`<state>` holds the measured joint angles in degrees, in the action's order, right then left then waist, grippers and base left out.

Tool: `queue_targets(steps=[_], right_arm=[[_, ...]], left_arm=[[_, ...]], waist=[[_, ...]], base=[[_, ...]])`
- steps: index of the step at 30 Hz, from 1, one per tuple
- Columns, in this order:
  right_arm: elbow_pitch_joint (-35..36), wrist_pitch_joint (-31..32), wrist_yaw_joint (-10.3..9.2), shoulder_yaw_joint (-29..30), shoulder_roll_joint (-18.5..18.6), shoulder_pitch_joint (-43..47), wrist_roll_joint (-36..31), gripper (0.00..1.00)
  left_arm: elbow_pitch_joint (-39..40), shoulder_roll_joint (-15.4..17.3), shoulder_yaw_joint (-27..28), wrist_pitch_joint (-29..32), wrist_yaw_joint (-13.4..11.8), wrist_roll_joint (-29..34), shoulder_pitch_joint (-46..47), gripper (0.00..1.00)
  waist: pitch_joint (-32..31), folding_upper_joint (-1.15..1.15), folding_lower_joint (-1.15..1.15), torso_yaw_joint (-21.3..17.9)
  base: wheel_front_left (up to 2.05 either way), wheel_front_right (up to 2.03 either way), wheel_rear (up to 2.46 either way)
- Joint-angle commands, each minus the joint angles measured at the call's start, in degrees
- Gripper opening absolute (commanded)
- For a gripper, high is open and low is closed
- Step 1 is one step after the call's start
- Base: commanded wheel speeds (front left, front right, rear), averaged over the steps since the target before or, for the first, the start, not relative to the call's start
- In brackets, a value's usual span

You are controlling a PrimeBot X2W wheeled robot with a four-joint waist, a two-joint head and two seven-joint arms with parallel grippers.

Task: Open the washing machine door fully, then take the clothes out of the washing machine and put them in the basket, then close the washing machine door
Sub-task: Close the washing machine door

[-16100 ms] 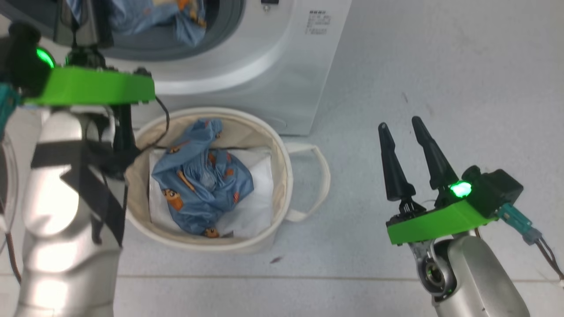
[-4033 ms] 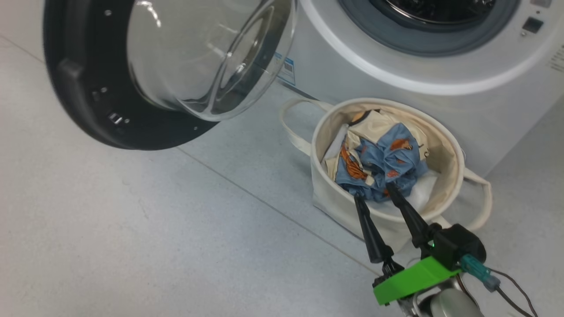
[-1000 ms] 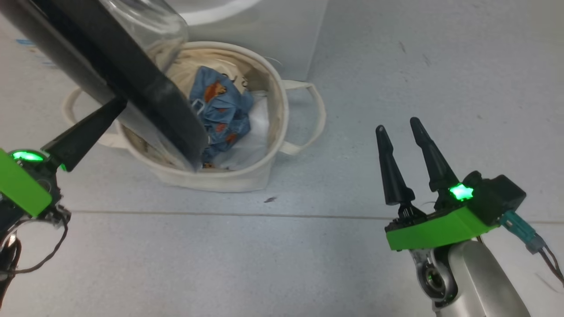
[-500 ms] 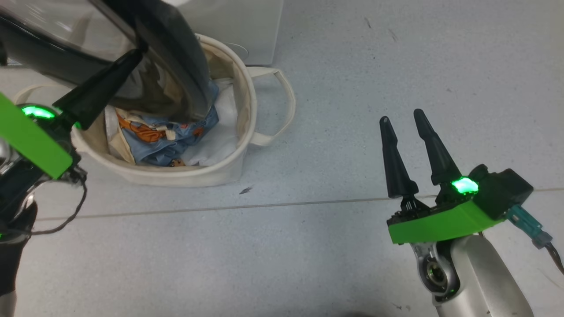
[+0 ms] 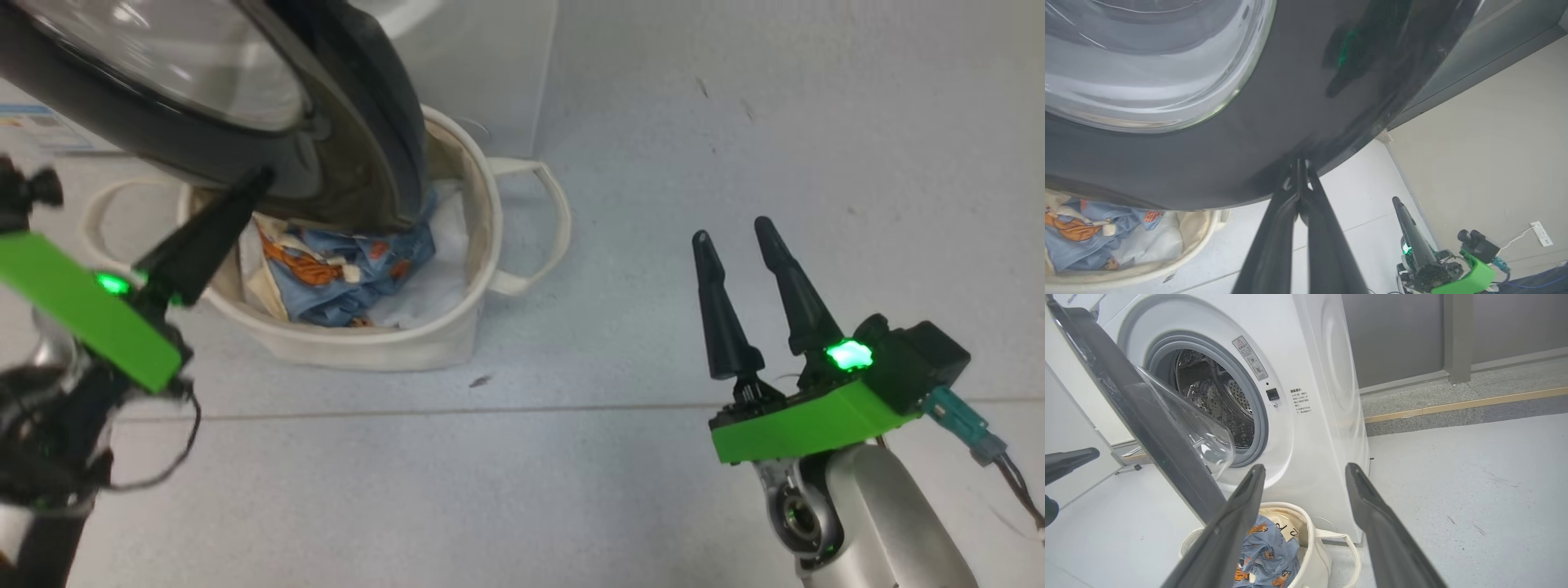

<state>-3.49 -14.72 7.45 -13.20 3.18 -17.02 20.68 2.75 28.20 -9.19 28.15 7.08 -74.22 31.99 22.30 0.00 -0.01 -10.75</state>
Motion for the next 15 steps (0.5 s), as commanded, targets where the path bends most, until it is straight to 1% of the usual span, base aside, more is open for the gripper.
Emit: queue_targets(steps=[1, 2, 5, 8, 10, 12, 15], right_arm=[[1.5, -0.3, 0.03, -1.7, -0.3, 1.1, -0.5, 1.0], [1.5, -0.3, 0.03, -1.8, -0.3, 1.3, -0.6, 1.0], [1.3, -0.3, 0.03, -2.1, -0.3, 1.9, -1.3, 1.0], [1.2, -0.3, 0.03, -2.8, -0.3, 2.5, -2.0, 1.0], [1.1, -0.3, 0.03, -3.1, -0.3, 2.8, -2.6, 1.0], [1.1, -0.3, 0.03, -3.4, -0.3, 3.0, -3.1, 1.0], [1.1, -0.3, 0.03, -3.8, -0.3, 3.2, -3.7, 1.0]], left_arm=[[2.4, 4.0, 2.5, -2.7, 0.4, 4.0, -2.1, 0.0], [2.6, 4.5, 2.8, -4.8, 0.4, 6.7, -3.5, 0.0], [3.5, 4.1, 3.2, -12.3, -0.3, 14.5, -7.4, 0.0], [4.3, 3.8, 2.2, -19.1, -2.0, 23.7, -11.3, 0.0], [4.4, 3.4, 1.2, -23.3, -3.7, 29.5, -13.5, 0.0], [3.6, 1.6, 0.6, -26.6, -5.8, 32.3, -15.4, 0.0], [2.0, -0.8, -0.2, -31.1, -7.2, 34.8, -17.4, 0.0]], waist=[[-2.8, 0.0, 0.01, 2.1], [-3.5, 0.0, 0.01, 2.6], [-5.4, 0.0, 0.01, 4.4], [-7.1, 0.0, 0.01, 6.6], [-7.9, 0.0, 0.01, 8.1], [-8.5, 0.0, 0.01, 9.6], [-9.1, 0.0, 0.01, 11.6]], base=[[0.0, 0.0, 0.0], [0.0, 0.0, 0.0], [0.0, 0.0, 0.0], [0.0, 0.0, 0.0], [0.0, 0.0, 0.0], [0.0, 0.0, 0.0], [0.0, 0.0, 0.0]])
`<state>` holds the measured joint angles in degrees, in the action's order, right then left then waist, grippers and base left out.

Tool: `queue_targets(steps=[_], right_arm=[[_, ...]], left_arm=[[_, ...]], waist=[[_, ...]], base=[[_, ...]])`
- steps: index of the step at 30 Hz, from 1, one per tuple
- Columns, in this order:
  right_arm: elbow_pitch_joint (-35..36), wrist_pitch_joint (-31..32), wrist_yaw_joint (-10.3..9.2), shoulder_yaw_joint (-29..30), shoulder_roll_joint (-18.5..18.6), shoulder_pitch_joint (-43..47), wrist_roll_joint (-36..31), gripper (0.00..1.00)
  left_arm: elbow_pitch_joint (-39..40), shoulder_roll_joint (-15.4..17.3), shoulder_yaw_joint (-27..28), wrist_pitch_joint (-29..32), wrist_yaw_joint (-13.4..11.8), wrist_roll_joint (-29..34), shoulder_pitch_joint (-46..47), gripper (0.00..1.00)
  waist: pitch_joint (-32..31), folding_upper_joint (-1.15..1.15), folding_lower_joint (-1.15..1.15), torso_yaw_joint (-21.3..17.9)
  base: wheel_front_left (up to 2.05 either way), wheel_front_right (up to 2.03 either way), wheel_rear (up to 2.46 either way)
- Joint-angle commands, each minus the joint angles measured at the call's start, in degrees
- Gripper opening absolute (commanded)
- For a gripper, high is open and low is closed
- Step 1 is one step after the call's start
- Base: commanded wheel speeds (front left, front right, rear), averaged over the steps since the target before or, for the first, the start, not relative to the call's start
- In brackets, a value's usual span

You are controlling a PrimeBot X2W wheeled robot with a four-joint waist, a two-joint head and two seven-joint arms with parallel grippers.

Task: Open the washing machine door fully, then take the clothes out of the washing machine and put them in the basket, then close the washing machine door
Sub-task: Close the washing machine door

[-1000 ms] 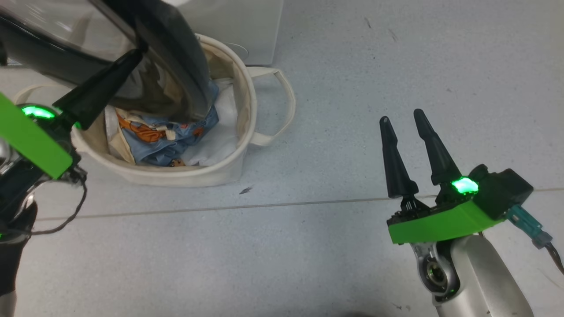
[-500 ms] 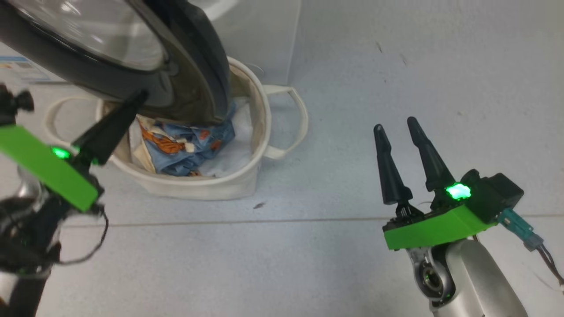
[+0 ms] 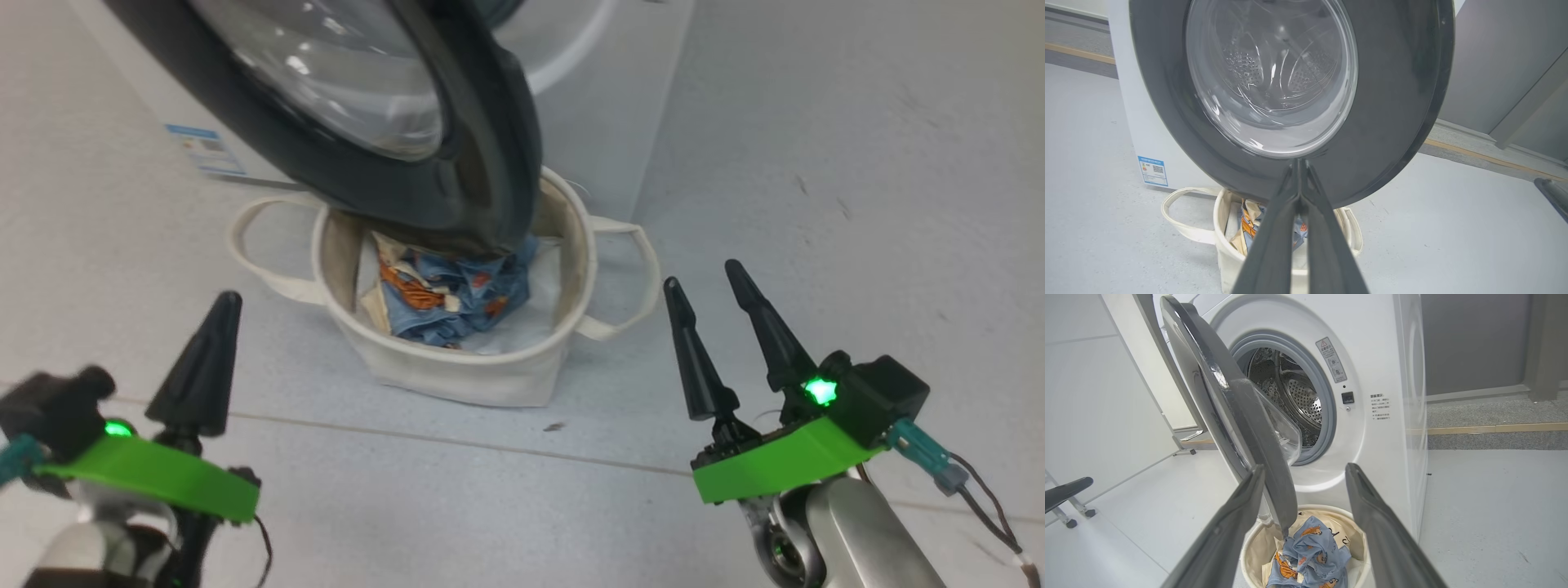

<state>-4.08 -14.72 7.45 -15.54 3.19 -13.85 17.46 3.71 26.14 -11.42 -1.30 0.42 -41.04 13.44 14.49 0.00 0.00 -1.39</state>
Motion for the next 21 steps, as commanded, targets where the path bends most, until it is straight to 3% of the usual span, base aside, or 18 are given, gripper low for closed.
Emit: queue_targets(steps=[1, 5, 11, 12, 13, 21], right_arm=[[1.7, -0.3, 0.03, -1.6, -0.3, 0.1, -0.7, 1.0], [1.5, -0.3, 0.03, -1.7, -0.3, 0.4, -1.2, 1.0], [1.1, -0.3, 0.03, -2.0, -0.3, 1.2, -1.5, 1.0], [1.1, -0.3, 0.03, -2.1, -0.3, 1.3, -1.5, 1.0], [1.0, -0.3, 0.03, -2.2, -0.3, 1.4, -1.4, 1.0], [0.7, -0.3, 0.03, -2.4, -0.3, 1.1, -1.3, 1.0]], left_arm=[[0.3, 0.9, 1.6, -3.2, -1.1, 3.3, 0.6, 0.0], [-2.2, 0.3, -0.9, -8.1, -3.0, 9.8, -0.2, 0.0], [-6.4, -3.8, -3.7, -12.8, -4.6, 14.8, -1.0, 0.0], [-7.1, -4.6, -4.0, -13.1, -4.9, 15.4, -1.2, 0.22], [-8.1, -5.4, -4.1, -13.2, -5.3, 15.7, -1.4, 1.0], [-11.8, -9.4, -4.7, -13.7, -5.5, 19.4, -1.4, 1.0]], waist=[[-1.5, 0.0, 0.0, 2.8], [-2.0, 0.0, 0.0, 4.5], [-3.0, 0.0, 0.0, 7.0], [-3.1, 0.0, 0.0, 7.3], [-3.2, 0.0, 0.0, 7.5], [-2.7, 0.0, 0.0, 7.9]], base=[[0.0, 0.0, 0.0], [0.0, 0.0, 0.0], [0.0, 0.0, 0.0], [0.0, 0.0, 0.0], [0.0, 0.0, 0.0], [0.0, 0.0, 0.0]])
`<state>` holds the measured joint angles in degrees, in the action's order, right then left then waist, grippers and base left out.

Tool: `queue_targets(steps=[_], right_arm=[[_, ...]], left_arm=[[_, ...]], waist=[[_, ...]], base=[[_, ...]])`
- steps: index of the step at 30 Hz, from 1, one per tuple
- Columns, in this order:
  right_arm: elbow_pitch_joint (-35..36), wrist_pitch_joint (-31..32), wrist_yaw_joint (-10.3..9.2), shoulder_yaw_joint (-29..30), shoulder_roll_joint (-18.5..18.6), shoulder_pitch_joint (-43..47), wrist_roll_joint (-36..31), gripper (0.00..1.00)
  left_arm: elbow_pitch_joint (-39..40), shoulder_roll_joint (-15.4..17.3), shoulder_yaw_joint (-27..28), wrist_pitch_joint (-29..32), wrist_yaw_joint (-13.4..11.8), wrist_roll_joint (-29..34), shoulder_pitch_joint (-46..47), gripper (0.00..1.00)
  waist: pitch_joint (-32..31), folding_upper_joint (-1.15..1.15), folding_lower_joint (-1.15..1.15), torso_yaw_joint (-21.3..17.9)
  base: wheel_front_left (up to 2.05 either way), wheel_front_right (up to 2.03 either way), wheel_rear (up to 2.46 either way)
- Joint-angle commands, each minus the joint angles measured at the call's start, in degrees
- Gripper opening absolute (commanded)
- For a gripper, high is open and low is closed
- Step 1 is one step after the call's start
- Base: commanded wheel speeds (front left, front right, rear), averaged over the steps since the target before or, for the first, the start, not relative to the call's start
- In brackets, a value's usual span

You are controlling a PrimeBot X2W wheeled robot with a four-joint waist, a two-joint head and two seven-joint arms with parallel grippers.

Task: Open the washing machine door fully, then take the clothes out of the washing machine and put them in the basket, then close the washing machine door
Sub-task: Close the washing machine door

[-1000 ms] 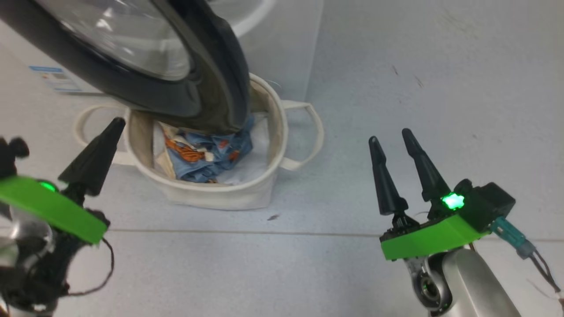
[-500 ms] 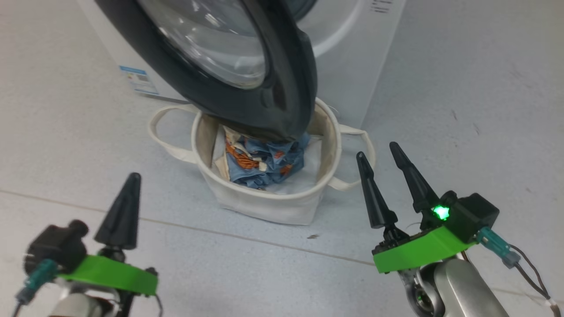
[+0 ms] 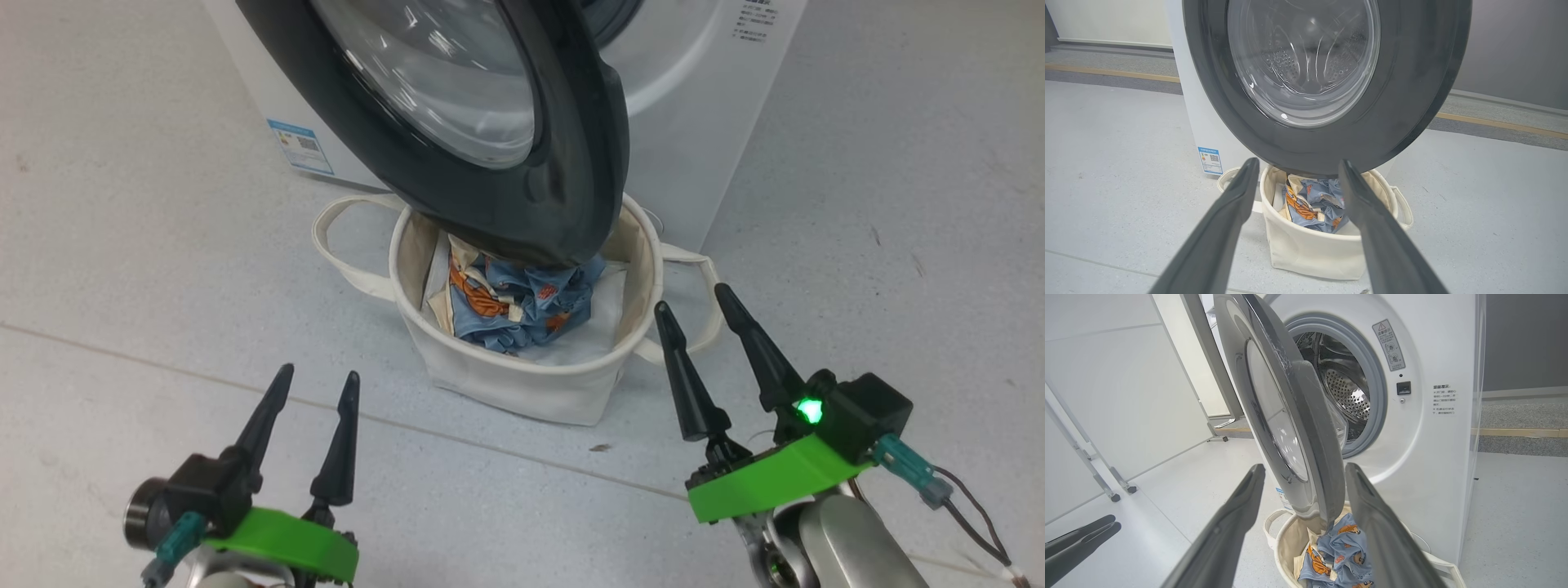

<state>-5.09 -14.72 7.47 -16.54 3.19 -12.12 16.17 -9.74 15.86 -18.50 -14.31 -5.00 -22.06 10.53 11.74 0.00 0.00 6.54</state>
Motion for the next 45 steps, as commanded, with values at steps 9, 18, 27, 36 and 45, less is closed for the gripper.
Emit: queue_targets(steps=[9, 18, 27, 36, 45], right_arm=[[1.4, -0.3, 0.02, -1.6, -0.3, -0.6, 0.6, 1.0], [1.0, -0.3, 0.02, -2.1, -0.3, -0.6, 1.5, 1.0], [0.3, -0.3, 0.02, -4.5, -0.3, -2.9, -0.6, 0.0], [-1.4, -0.3, 0.02, -10.8, -0.3, -8.8, -2.0, 0.0], [-2.1, -0.3, 0.02, -6.8, -0.3, -15.8, -4.5, 0.0]], left_arm=[[1.8, -1.8, 4.6, -0.7, 2.1, 3.5, 1.2, 1.0], [2.2, -4.2, 6.6, -0.7, 4.2, 6.6, 0.8, 1.0], [0.7, -6.6, 7.9, -0.7, 6.2, 8.6, 1.2, 1.0], [0.3, -8.3, 9.1, -0.7, 7.4, 10.3, 3.2, 1.0], [-0.7, -10.7, 9.8, -0.7, 8.5, 11.7, 5.7, 1.0]], waist=[[0.2, 0.0, 0.0, -0.1], [0.4, 0.0, 0.0, 0.2], [2.1, 0.0, 0.0, 1.6], [5.8, 0.0, 0.0, 3.0], [9.8, 0.0, 0.0, 5.7]], base=[[0.0, 0.0, 0.0], [0.0, 0.0, 0.0], [0.0, 0.0, 0.0], [0.0, 0.0, 0.0], [0.0, 0.0, 0.0]])
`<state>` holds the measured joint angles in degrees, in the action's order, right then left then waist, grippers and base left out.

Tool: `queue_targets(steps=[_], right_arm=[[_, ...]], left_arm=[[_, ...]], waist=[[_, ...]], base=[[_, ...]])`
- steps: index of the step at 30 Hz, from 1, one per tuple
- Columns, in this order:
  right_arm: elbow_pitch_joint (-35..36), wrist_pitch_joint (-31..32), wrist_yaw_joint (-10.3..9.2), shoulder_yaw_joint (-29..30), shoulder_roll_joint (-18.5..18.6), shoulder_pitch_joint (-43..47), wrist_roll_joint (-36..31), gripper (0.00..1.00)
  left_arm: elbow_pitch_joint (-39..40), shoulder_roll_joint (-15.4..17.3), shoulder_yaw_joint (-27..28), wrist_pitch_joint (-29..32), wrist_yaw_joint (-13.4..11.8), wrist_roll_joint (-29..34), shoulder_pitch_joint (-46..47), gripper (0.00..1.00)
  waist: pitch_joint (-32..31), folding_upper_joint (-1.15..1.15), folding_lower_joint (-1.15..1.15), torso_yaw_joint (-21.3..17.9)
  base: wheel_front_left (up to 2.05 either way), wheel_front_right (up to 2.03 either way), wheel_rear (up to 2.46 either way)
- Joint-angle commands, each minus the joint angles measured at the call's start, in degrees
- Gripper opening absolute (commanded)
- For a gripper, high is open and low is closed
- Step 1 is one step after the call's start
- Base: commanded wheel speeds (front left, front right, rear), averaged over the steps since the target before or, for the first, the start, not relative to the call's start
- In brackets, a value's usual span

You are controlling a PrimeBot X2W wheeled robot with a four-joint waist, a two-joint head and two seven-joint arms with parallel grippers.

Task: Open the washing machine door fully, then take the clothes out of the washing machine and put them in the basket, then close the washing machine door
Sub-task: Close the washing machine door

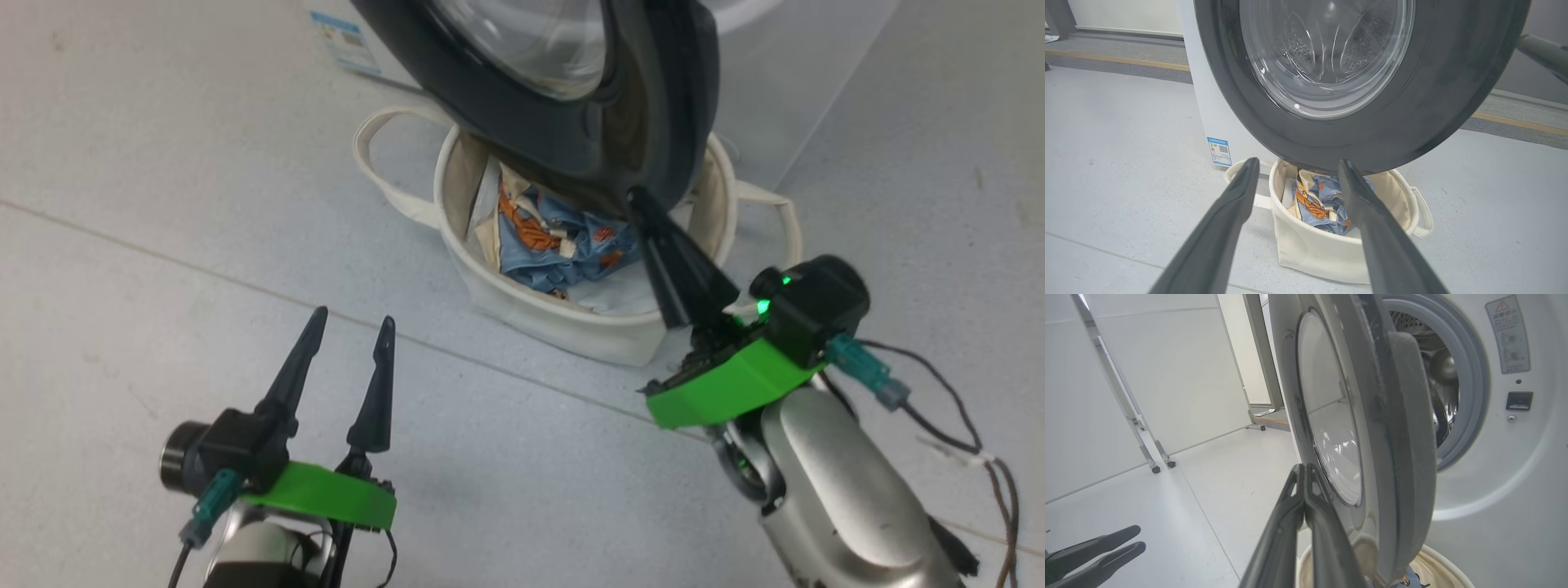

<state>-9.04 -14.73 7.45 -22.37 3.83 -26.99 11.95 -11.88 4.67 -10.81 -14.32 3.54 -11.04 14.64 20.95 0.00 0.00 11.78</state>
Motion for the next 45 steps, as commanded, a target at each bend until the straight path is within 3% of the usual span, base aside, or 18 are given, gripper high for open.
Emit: queue_targets(steps=[1, 20, 35, 45], right_arm=[[1.6, -0.3, 0.03, -0.5, -1.0, -1.5, -0.4, 0.0], [-2.0, -0.3, 0.03, 3.7, -1.0, -10.3, -0.1, 0.0], [-1.9, -0.3, 0.03, 12.4, -1.0, -17.0, -0.5, 0.0], [-10.5, -0.3, 0.03, 18.7, -0.6, -27.6, -1.7, 0.0]], left_arm=[[1.5, 0.4, 2.2, -0.7, 0.0, 1.0, 1.9, 1.0], [0.8, -1.0, 2.2, -0.7, 1.3, 3.4, 5.4, 1.0], [0.8, -1.6, 1.1, -0.7, 1.4, 3.0, 6.7, 1.0], [1.1, -1.8, 0.1, -0.7, 0.6, 0.4, 9.0, 1.0]], waist=[[0.9, 0.0, 0.0, 0.7], [5.0, 0.0, 0.0, 2.1], [9.1, 0.0, 0.0, 2.4], [13.6, 0.0, 0.0, 3.3]], base=[[0.0, 0.0, 0.0], [0.0, 0.0, 0.0], [0.0, 0.0, 0.0], [0.0, 0.0, 0.0]])
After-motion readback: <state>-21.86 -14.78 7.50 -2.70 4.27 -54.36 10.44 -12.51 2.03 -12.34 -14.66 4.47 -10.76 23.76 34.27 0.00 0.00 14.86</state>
